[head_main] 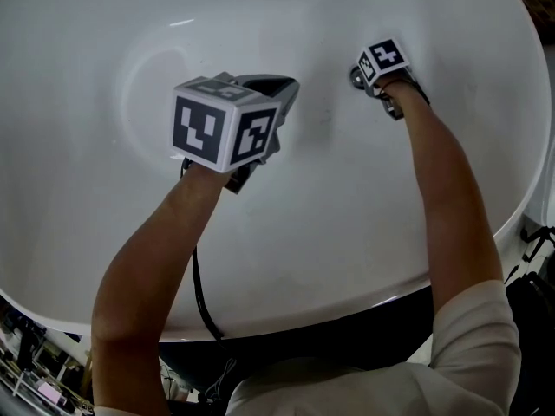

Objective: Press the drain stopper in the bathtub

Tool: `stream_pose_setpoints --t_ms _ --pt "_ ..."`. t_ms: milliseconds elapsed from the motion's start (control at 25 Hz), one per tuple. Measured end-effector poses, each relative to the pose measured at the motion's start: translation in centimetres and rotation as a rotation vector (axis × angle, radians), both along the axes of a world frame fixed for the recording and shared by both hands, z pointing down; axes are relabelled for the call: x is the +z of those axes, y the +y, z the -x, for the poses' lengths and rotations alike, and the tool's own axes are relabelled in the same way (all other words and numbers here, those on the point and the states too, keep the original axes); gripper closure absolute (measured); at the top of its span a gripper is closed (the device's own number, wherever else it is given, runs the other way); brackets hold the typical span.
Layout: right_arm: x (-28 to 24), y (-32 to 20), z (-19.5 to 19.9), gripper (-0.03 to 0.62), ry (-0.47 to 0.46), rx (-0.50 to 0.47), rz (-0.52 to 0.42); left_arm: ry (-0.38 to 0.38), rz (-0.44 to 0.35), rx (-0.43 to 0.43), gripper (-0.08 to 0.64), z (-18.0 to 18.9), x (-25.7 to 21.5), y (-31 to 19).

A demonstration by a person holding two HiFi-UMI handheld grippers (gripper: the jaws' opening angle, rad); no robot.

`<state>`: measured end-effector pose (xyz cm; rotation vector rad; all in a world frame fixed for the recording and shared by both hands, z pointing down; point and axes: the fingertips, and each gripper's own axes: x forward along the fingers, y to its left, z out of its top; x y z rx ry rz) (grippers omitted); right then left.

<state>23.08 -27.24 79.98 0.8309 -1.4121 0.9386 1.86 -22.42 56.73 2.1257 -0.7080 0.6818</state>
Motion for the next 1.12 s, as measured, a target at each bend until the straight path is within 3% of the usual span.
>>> stream_pose_setpoints --t_ms 320,640,1120 --pt "-5.4 -2.0 1.5 0.577 -0.005 -0.028 -0.062 0.037 -0.039 -0.052 0.552 0.5 -4.0 -0.8" --pt "-13.3 -4.1 1.3 0.577 -0.001 -0.025 -0.179 0.037 -0.163 -0.069 0.552 1.2 -10.7 -0.4" --pt "-22.5 -3.3 2.6 0.577 -0.006 -0.035 -0.279 0.048 -0.237 -0.119 0.552 3.3 -16.4 3.0"
